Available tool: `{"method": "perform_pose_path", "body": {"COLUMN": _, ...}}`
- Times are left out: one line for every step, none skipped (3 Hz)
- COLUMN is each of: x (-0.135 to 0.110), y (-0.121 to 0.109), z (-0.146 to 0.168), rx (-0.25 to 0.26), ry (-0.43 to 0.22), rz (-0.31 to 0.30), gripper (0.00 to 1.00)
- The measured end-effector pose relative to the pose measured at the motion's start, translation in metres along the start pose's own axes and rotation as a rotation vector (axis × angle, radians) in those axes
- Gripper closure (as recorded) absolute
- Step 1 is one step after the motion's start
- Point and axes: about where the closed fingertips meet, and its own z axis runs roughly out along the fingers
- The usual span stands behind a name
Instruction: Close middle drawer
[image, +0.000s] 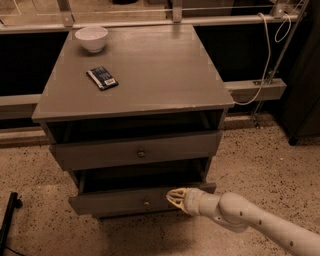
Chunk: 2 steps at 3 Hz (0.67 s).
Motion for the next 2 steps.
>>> {"method": "perform_pose_path", "body": {"x": -0.013, "y": -0.0102, "z": 0.0073, "rx": -0.027, "ry": -0.073, "rz": -0.052, "gripper": 1.0}}
{"method": "perform_pose_path", "body": {"x": -0.0166, "y": -0.0076, "z": 0.0074, "rx": -0.044, "ry": -0.087, "rz": -0.057, "gripper": 1.0}}
